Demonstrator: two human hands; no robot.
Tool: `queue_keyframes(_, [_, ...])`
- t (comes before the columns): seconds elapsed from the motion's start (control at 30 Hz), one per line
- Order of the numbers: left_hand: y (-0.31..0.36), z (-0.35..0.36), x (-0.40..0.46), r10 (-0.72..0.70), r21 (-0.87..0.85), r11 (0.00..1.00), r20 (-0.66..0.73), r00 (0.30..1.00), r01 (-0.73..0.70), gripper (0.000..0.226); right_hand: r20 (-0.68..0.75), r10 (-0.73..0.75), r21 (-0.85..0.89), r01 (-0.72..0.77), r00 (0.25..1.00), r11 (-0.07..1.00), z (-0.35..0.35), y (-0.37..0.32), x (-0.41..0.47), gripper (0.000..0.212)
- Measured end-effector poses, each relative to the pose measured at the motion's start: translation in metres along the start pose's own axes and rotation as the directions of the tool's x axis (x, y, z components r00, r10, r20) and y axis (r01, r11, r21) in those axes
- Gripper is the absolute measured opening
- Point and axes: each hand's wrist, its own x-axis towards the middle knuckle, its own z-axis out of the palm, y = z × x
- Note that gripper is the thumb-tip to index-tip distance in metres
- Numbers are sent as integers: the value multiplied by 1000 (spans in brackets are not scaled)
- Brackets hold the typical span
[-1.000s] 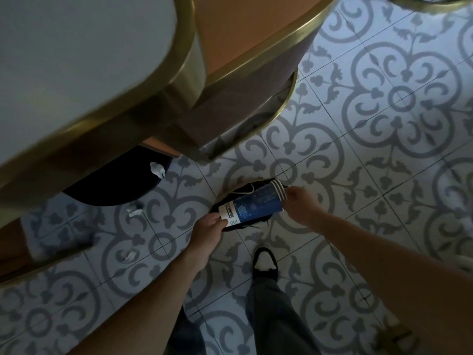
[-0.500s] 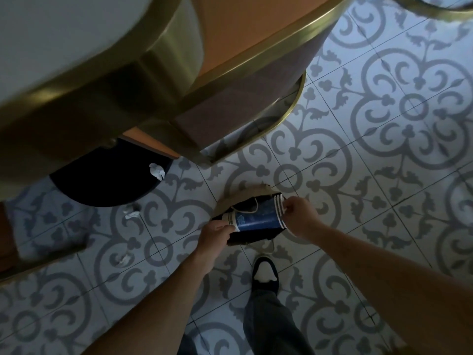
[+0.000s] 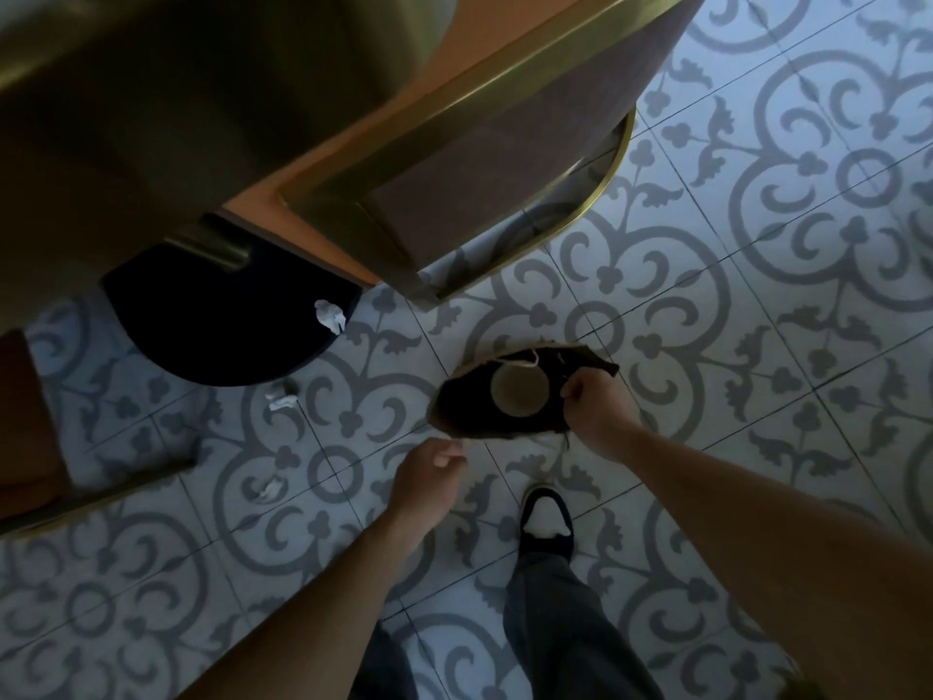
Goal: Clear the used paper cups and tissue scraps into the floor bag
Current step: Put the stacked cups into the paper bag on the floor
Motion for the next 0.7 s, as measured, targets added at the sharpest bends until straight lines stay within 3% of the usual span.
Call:
queue_keyframes(0.13, [-4, 0, -1, 40, 59, 997, -16, 999, -39, 14, 15, -30, -37, 30, 999, 999, -4, 3, -8, 19])
queue_keyframes(0.37, [-13, -16, -38, 90, -2, 996, -81, 993, -90, 22, 23, -90, -85, 92, 996, 992, -12, -6, -41, 22])
queue_keyframes(0.53, [-40, -58, -68, 101, -15, 994, -186, 977, -105, 16, 32, -146, -130, 149, 989, 980, 3, -41, -75, 22])
queue_keyframes(0.7, [-81, -120, -89, 93, -24, 994, -291, 952, -104, 18, 68, -193, -165, 202, 979, 965, 35, -89, -101, 9])
